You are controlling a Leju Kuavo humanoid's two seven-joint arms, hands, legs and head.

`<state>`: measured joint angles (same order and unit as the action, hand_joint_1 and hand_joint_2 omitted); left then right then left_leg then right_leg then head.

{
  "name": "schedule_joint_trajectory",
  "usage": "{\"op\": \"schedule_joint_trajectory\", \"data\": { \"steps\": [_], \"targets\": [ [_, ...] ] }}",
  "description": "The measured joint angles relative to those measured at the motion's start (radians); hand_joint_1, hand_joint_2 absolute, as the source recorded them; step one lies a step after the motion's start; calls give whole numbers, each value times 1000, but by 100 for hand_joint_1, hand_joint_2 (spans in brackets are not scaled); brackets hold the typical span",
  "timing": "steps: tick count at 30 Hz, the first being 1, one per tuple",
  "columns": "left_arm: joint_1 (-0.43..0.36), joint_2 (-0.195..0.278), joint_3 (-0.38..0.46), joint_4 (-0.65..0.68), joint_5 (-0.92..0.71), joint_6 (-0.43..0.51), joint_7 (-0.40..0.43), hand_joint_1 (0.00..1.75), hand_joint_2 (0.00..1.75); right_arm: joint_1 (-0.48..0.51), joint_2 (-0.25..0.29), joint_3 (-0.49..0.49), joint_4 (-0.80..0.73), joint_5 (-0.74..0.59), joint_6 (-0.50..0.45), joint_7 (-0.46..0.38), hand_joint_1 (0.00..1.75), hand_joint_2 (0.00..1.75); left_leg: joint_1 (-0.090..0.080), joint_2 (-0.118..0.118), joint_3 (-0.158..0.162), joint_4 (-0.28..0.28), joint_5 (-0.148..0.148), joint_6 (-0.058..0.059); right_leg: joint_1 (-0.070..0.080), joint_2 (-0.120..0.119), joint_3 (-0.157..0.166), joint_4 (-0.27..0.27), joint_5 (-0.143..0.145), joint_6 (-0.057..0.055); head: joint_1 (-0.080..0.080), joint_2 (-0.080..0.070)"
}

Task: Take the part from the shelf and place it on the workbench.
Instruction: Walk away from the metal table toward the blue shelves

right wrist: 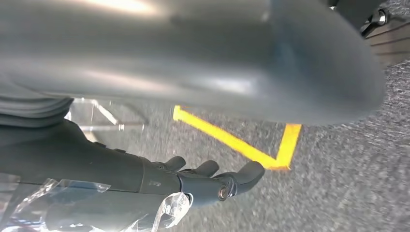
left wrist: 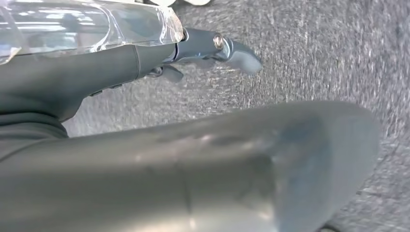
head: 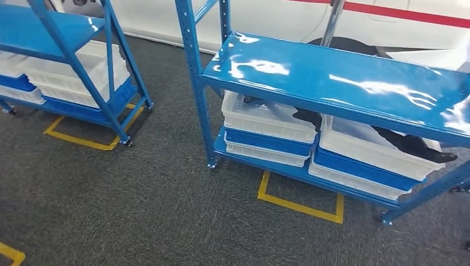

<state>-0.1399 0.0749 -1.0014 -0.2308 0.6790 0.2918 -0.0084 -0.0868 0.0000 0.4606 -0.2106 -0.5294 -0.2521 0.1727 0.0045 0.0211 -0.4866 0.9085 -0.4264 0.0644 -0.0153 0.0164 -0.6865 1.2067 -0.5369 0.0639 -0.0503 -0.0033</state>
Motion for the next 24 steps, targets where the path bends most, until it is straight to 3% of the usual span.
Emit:
{"op": "schedule_joint_trajectory", "data": {
  "steps": [1,2,4,6,7,9,10,12,14,15,16,17,18,20,21,22,24],
  "targets": [
    [2,0,0,0,0,0,0,0,0,1,0,0,0,-2,0,0,0,0,0,16,0,0,-1,-1,-3,-4,-8,19,0,5,0,0],
    [2,0,0,0,0,0,0,0,0,2,-1,0,0,-4,-1,0,0,0,1,30,0,1,-3,-3,-5,-9,5,-3,19,8,1,0],
    [2,0,0,0,0,-1,0,0,0,3,-3,0,0,-6,-2,0,0,0,1,55,3,4,-7,-11,-7,-42,79,-133,77,10,1,0],
    [1,0,0,0,0,-1,0,0,0,0,-4,0,0,-10,-3,-2,0,0,-4,77,7,8,-16,-24,-3,-79,136,-239,109,-4,0,0],
    [0,0,0,0,0,-1,0,0,0,0,-5,0,0,-12,-3,-4,0,0,-7,87,9,9,-20,-31,0,-87,145,-258,110,-13,-1,0],
    [-5,0,0,0,0,-1,0,0,0,2,-6,0,0,-15,-4,-7,0,0,-5,103,14,10,-25,-43,3,-67,142,-259,111,-31,-3,0],
    [-7,0,0,0,0,-1,0,0,0,3,-6,0,0,-15,-4,-9,0,0,-2,96,13,18,-33,-50,2,-58,141,-261,113,-37,-3,0],
    [-8,0,0,0,-1,-2,0,0,0,2,-7,0,0,-16,-5,-10,0,0,5,52,-13,88,-80,-61,0,-38,139,-263,119,-50,-3,0],
    [-2,0,-1,0,-1,-2,0,0,0,0,-7,0,0,-16,-6,-11,0,0,8,6,-77,233,-153,-67,1,-12,134,-263,122,-58,-4,0],
    [2,0,-1,0,-1,-2,1,0,0,-1,-7,0,0,-16,-6,-11,0,0,8,-3,-107,296,-176,-68,2,3,132,-263,123,-60,-5,0],
    [5,0,-1,0,-1,-3,1,0,0,0,-7,0,0,-16,-6,-10,0,0,8,-8,-125,330,-182,-68,2,18,131,-262,124,-60,-5,0],
    [6,0,-1,0,-1,-3,1,0,0,2,-7,0,0,-17,-6,-9,0,0,8,-11,-123,320,-165,-66,2,33,132,-262,125,-60,-5,0],
    [7,0,-1,0,-1,-3,1,0,0,3,-7,0,0,-17,-6,-7,0,0,8,-17,-102,269,-131,-64,2,48,132,-262,126,-59,-5,0],
    [5,0,-1,0,-1,-3,1,0,0,3,-7,0,0,-19,-6,-4,0,0,8,-59,-39,118,-56,-54,4,75,132,-260,128,-54,-5,0],
    [5,0,-1,0,-1,-3,1,0,0,1,-6,0,0,-19,-6,-3,0,0,7,-79,-17,61,-33,-49,5,87,129,-259,129,-50,-5,0],
    [4,0,-1,0,-1,-3,1,0,0,1,-6,0,0,-20,-6,-2,0,0,6,-94,-7,33,-24,-45,6,98,126,-257,130,-46,-5,0],
    [2,-1,-1,0,-1,-3,1,0,0,4,-6,0,0,-22,-6,0,0,0,4,-84,-6,24,-22,-37,4,116,119,-258,133,-34,-4,0]
  ]
}}
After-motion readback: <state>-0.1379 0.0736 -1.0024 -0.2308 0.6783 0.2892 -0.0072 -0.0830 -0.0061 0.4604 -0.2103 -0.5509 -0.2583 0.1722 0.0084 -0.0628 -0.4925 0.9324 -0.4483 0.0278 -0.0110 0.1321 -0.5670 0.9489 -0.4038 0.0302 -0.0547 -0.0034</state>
